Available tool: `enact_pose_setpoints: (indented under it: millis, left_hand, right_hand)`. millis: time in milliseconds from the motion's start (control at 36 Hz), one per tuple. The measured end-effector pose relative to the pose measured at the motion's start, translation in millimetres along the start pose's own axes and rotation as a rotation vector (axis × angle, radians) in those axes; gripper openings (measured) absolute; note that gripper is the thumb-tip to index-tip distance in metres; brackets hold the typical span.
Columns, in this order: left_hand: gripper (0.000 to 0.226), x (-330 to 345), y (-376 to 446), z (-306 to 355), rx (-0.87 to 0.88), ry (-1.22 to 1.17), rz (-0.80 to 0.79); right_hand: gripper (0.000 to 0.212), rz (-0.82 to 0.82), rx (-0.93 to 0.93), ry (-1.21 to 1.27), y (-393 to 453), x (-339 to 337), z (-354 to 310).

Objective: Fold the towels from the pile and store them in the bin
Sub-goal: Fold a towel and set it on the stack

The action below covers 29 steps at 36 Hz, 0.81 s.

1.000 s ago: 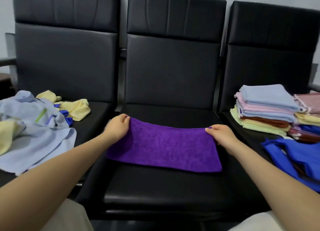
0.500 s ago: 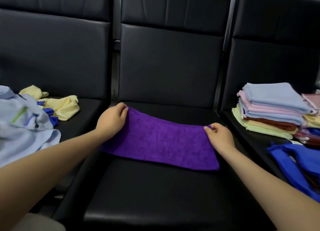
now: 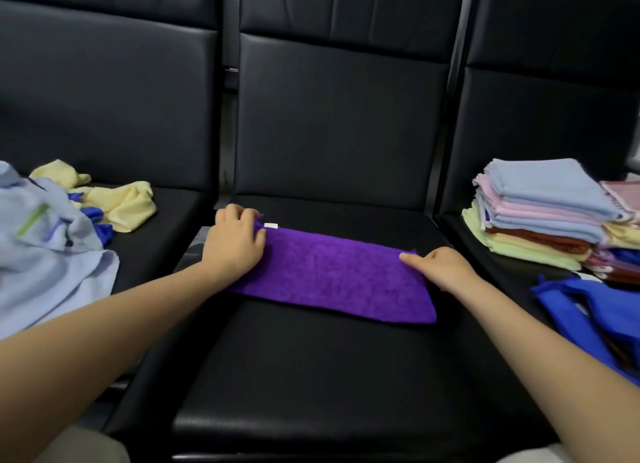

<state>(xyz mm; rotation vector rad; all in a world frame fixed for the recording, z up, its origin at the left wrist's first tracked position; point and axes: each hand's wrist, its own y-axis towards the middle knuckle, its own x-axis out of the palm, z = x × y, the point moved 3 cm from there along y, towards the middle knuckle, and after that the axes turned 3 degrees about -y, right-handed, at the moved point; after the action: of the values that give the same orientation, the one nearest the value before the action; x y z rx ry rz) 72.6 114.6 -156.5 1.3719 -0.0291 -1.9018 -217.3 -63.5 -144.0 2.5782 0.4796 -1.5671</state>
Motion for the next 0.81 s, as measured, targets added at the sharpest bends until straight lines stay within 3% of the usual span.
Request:
enact_pose_setpoints:
  millis: [83,167,222,333,389,500,583,667,722,806]
  left_hand:
    - [0.052,-3.9,-14.7,18.0,0.183,0.064,-0.121]
    - [0.073,5.8,-34.5,29.1,0.222,0.157,-0.34]
    - [0.061,13.0,-44.6,34.2,0.192,0.189,-0.463]
    - [0.055,8.9,-50.9,47.6,0.206,0.148,-0.51]
    - [0.051,6.4,-50.4,52.2,0.258,0.12,-0.524]
    - [0.033,-0.5,-47.6,52.7,0.266,-0.061,-0.484]
    - [0.021,-9.4,-42.6,45.3,0.136,-0.219,-0.413]
    - [0.018,-13.7,-37.4,31.5,-0.177,-0.543,-0.377]
    - [0.025,-15.3,-37.7,26.6,-0.372,-0.764,-0.376]
    - [0.025,-18.4,-37.2,29.3,-0.519,-0.9,-0.391]
  right_hand:
    - [0.056,-0.116,0.025,-0.12,-18.0,-2.4,1.5]
    - [0.032,-0.256,-0.001,0.076,-29.5,3.4,-2.5]
    - [0.02,-0.279,-0.005,0.285,-34.1,4.3,-7.0]
    - [0.018,-0.199,0.147,0.755,-29.8,-3.9,-1.9]
    - [0.007,-0.172,0.205,0.839,-30.5,-12.3,0.0]
    - [0.006,-0.098,0.213,0.952,-33.5,-21.2,-5.9]
    - [0.001,-0.047,0.166,1.03,-39.3,-18.6,-25.5]
    - [0.01,-0.062,0.078,1.086,-46.2,-12.4,-56.3]
    - [0.009,-0.142,0.011,1.113,-53.1,-6.2,-80.2]
    - [0.011,-0.399,-0.103,1.03,-65.7,3.9,-110.1]
